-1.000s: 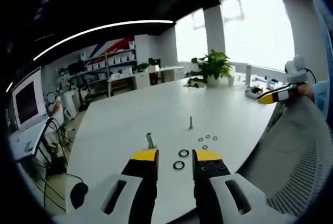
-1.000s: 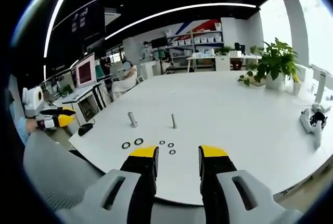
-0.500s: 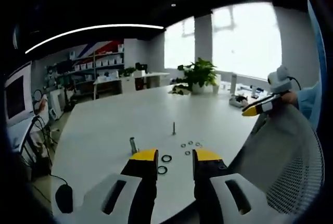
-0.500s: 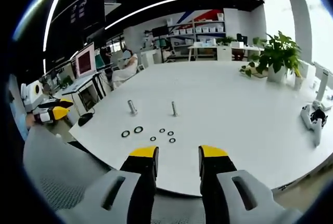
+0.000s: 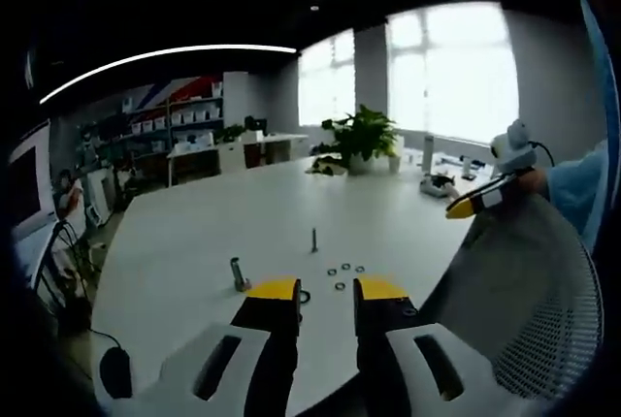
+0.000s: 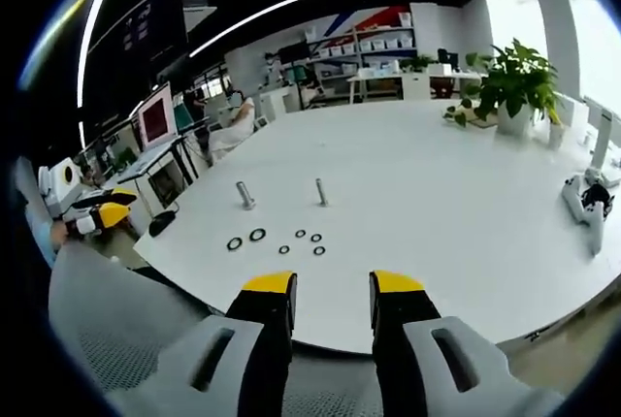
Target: Place the washer onto the threaded stud by aligning its center hole with the stud, sliding it down to the base, and recovering from edge contact or off-axis alignment until the washer reaches the visible bottom stop.
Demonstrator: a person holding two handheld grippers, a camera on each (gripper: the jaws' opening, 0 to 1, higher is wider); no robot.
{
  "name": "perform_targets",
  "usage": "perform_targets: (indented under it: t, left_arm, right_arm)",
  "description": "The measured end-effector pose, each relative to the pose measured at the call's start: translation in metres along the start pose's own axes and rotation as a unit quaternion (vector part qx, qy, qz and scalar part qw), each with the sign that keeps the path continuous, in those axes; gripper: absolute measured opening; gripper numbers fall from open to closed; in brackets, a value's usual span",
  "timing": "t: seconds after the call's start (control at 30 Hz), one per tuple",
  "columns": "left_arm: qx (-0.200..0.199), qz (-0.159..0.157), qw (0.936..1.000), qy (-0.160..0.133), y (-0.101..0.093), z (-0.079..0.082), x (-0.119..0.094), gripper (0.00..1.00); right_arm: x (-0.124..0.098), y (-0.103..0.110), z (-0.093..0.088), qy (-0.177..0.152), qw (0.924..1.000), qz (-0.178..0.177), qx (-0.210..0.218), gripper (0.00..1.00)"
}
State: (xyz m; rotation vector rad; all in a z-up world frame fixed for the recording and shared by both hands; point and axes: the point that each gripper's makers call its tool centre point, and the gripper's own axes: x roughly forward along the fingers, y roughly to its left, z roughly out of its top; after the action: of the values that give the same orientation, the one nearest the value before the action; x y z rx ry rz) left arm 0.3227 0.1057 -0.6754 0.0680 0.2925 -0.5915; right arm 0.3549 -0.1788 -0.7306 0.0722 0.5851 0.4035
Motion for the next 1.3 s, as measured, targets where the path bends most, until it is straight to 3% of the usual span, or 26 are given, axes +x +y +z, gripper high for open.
perform_targets:
  t: [0.07,0.23,0.53,0.63,0.77,0.9,0.97,1.1,1.17,1.3]
  left_arm:
    - [-0.002,0.005,1.0,-0.006,0.002,0.002,0.0,0.19]
    - [0.001,0.009,0.9999,-0.012,0.004,0.005,-0.001,0.18]
    - [-0.007,0.016,0.9998,-0.007,0.007,0.004,0.001,0.16]
    - [-0.008,0.013,0.9999,-0.005,0.007,0.003,0.001,0.16]
    - [-0.009,0.01,0.9999,-0.005,0.007,0.004,0.002,0.16]
    - [-0.011,0.015,0.9998,-0.003,0.015,0.006,0.005,0.15]
    - [-0.014,0.011,0.9998,-0.004,0.015,0.006,0.005,0.15]
    - [-0.003,0.006,0.9999,-0.011,0.017,0.009,0.003,0.16]
    - [-0.026,0.021,0.9992,-0.021,0.026,0.01,0.0,0.17]
    - [-0.02,0.021,0.9993,-0.023,0.028,0.009,-0.003,0.18]
  right_arm:
    - [0.001,0.001,-0.001,0.0,1.0,-0.001,0.0,0.32]
    - [0.005,0.007,-0.01,0.038,0.999,0.01,-0.019,0.32]
    - [0.006,0.006,-0.011,0.045,0.9985,0.011,-0.029,0.32]
    - [0.004,0.001,0.004,0.004,0.9991,-0.004,-0.042,0.31]
    - [0.007,0.0,0.002,0.022,0.999,0.005,-0.037,0.31]
    - [0.013,0.0,0.015,0.015,0.999,0.012,-0.04,0.31]
    - [0.014,0.001,0.028,0.013,0.9981,0.013,-0.058,0.32]
    - [0.021,0.007,0.034,0.028,0.9954,0.033,-0.086,0.32]
    - [0.024,0.012,0.037,0.026,0.9948,0.045,-0.088,0.32]
    - [0.034,0.019,0.043,0.046,0.9905,0.064,-0.113,0.32]
